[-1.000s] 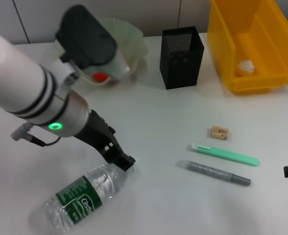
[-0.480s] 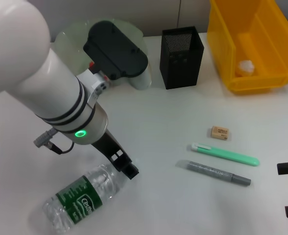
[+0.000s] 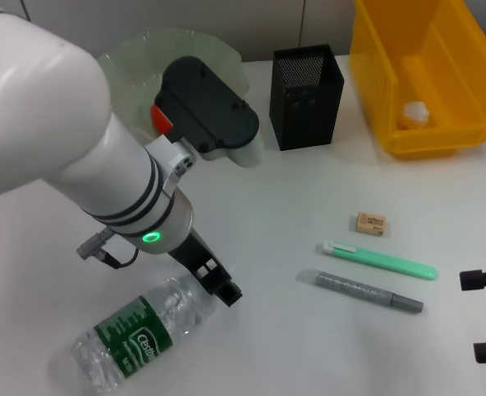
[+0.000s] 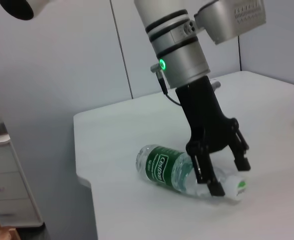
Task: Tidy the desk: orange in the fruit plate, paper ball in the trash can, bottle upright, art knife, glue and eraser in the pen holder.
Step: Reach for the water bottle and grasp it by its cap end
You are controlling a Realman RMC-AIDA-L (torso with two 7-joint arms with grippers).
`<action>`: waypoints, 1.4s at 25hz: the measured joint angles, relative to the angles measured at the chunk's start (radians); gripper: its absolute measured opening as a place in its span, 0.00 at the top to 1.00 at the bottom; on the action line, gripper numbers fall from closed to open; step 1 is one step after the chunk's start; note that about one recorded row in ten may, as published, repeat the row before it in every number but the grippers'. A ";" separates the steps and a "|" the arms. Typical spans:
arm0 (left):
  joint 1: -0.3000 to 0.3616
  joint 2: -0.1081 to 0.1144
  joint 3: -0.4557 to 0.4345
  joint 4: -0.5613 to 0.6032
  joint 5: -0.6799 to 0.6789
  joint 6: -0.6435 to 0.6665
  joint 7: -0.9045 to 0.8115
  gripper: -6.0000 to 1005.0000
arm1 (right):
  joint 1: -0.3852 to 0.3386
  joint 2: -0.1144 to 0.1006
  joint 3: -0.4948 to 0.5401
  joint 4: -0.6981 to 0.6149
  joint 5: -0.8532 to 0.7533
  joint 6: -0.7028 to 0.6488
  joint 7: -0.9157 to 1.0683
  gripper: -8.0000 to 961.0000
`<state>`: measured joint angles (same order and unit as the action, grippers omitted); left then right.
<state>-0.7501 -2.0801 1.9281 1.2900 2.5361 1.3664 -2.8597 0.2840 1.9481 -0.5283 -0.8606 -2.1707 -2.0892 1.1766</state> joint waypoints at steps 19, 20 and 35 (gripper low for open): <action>0.000 0.000 0.022 -0.036 -0.030 -0.026 0.015 0.28 | 0.017 0.004 -0.002 0.021 0.000 0.042 0.000 0.12; 0.000 0.000 0.025 -0.037 -0.030 -0.026 0.017 0.28 | 0.017 0.004 -0.001 0.021 0.000 0.042 0.000 0.12; 0.006 0.000 0.033 -0.038 -0.019 -0.029 0.012 0.54 | 0.028 0.011 0.005 0.023 0.000 0.049 0.000 0.12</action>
<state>-0.7444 -2.0801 1.9616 1.2516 2.5170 1.3373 -2.8473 0.3121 1.9589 -0.5236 -0.8376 -2.1705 -2.0400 1.1765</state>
